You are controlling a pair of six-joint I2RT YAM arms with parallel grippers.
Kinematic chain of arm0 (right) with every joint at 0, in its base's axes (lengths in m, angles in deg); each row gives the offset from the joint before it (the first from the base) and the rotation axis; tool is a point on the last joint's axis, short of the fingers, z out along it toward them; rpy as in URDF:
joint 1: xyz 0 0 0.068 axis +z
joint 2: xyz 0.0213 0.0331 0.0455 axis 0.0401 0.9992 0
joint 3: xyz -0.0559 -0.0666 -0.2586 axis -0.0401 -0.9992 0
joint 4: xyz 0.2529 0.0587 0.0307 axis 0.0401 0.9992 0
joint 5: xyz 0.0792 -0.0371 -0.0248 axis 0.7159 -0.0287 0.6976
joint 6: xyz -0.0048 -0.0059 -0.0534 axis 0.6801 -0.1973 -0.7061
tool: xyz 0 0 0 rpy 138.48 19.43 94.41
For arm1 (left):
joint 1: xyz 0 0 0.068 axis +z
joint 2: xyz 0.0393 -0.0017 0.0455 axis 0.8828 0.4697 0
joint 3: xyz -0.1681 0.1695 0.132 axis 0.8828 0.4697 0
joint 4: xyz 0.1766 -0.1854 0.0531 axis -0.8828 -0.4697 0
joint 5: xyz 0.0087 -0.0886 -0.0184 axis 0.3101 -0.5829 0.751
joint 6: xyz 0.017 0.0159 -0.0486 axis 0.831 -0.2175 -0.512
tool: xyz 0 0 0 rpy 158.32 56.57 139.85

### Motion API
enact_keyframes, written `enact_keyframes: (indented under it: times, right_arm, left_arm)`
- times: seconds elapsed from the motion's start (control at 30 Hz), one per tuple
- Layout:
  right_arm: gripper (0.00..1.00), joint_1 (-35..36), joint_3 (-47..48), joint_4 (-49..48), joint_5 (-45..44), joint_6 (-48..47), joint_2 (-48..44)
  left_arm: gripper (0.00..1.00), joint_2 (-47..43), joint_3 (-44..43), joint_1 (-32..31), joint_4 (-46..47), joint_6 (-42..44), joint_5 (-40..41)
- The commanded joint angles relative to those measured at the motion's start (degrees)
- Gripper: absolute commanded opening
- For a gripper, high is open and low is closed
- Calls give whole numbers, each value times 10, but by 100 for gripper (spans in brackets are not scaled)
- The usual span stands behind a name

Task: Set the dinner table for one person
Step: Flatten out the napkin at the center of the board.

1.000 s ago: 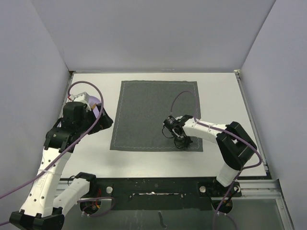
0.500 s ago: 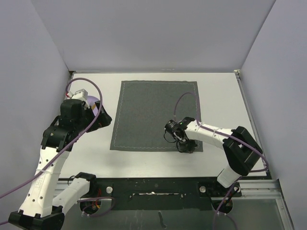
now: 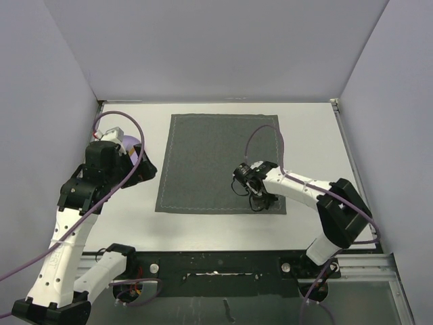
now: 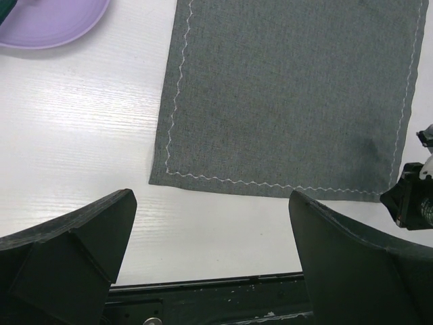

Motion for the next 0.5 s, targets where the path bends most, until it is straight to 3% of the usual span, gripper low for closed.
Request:
enact_keyframes:
  times: [0.0, 0.47]
  right_arm:
    - [0, -12, 11, -41, 2, -19, 41]
    - [0, -31, 21, -13, -3, -16, 116]
  left_arm:
    - [98, -16, -27, 3, 7, 14, 15]
    - [98, -21, -44, 4, -2, 25, 24]
